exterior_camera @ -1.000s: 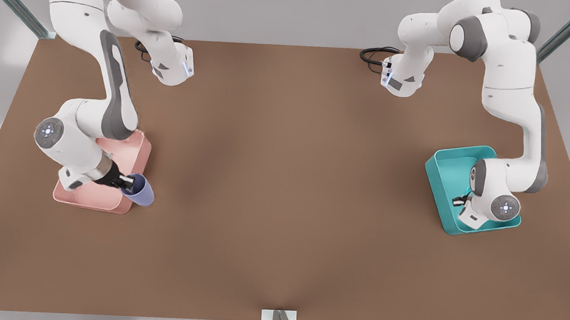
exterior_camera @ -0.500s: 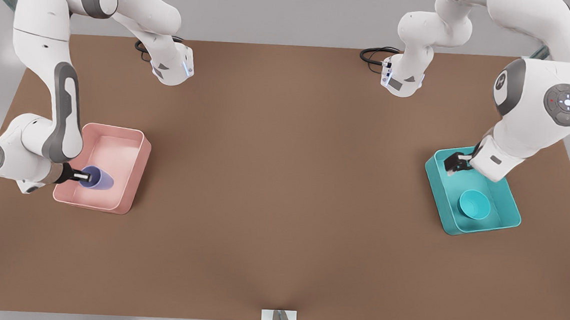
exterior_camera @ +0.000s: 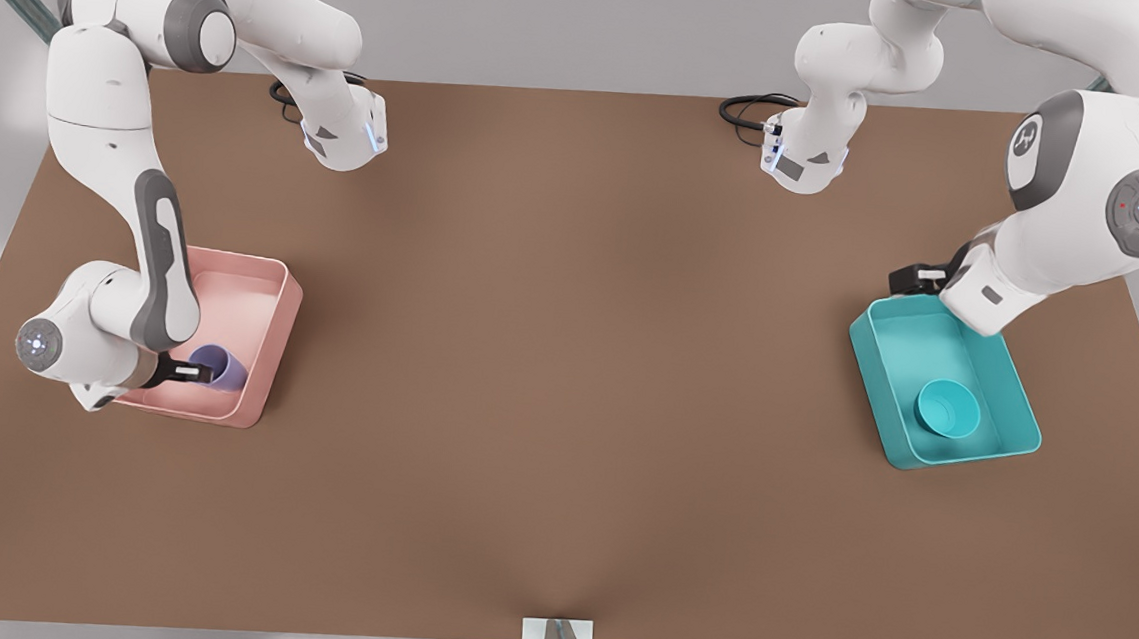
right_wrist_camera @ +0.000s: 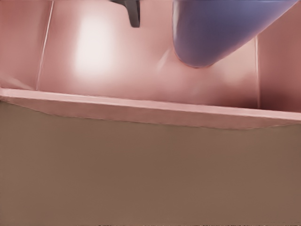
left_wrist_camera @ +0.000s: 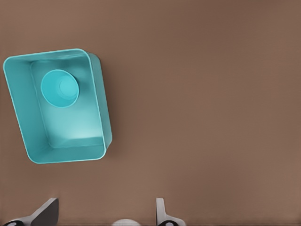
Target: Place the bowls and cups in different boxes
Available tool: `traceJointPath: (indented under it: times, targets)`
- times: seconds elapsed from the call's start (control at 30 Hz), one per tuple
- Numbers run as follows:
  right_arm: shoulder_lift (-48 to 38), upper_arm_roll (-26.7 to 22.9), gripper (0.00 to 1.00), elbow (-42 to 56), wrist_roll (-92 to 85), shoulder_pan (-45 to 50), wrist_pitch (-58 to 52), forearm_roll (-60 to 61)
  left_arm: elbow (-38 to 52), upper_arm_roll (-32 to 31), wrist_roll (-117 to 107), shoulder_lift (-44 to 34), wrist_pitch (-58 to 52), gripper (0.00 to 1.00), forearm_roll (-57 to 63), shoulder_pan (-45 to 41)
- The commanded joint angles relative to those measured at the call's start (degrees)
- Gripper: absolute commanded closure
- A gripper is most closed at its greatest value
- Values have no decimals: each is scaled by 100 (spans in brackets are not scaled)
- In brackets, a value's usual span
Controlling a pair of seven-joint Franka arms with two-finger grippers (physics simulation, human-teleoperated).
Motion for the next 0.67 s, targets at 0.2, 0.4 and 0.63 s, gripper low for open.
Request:
traceJointPath:
  times: [0.2,0.4,0.63]
  targets:
    - [-1046,-1,0,4,-751,19,-1301,305,3,-2,-7,-7,-307,0,8,-14]
    - [-1689,7,0,2192,1815,1118,-4449,296,3,-2,-7,-7,-316,0,0,-23]
    - [-2665,-45,0,1613,1595,1188,-4379,200,3,-54,-51,-7,-377,0,-61,-49]
